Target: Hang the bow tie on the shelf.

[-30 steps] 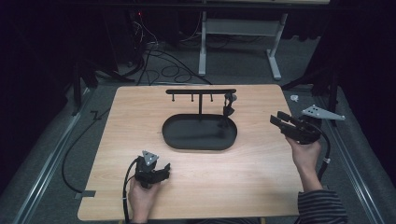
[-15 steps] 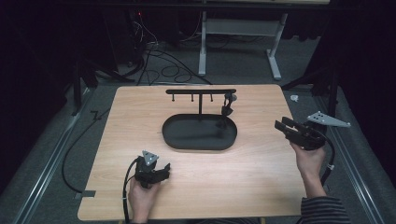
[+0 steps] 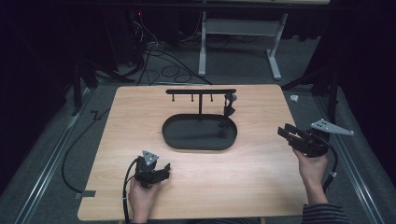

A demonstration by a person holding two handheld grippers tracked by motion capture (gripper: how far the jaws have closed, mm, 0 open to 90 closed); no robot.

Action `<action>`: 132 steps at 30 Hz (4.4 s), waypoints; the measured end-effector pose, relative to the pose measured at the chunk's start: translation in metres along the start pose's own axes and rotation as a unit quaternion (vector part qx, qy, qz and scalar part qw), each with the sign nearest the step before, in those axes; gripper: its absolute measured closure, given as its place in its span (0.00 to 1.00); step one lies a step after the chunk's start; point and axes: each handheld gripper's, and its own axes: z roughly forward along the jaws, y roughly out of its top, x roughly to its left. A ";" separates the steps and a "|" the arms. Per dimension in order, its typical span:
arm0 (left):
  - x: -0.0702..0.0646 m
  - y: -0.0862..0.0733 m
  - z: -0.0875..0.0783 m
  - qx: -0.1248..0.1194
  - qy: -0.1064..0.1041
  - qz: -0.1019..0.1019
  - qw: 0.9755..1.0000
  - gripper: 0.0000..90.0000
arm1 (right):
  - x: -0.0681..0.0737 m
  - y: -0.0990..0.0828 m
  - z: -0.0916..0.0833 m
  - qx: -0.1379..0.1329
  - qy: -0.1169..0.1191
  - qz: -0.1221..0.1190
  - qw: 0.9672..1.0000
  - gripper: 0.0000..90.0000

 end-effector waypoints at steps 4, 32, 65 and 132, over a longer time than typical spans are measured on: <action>0.000 0.000 0.000 0.000 0.000 0.000 1.000 0.30 | 0.000 -0.005 -0.001 0.001 0.000 0.001 1.000 0.67; 0.000 0.000 0.000 0.000 0.000 0.000 1.000 0.30 | 0.001 -0.029 0.001 0.016 0.000 0.012 1.000 0.67; 0.000 0.000 0.000 0.000 0.000 0.000 1.000 0.30 | 0.002 -0.048 0.016 0.035 0.002 0.019 0.999 0.67; 0.000 0.000 0.000 0.000 0.000 0.001 1.000 0.30 | 0.022 -0.085 0.081 0.136 -0.039 -0.047 0.989 0.60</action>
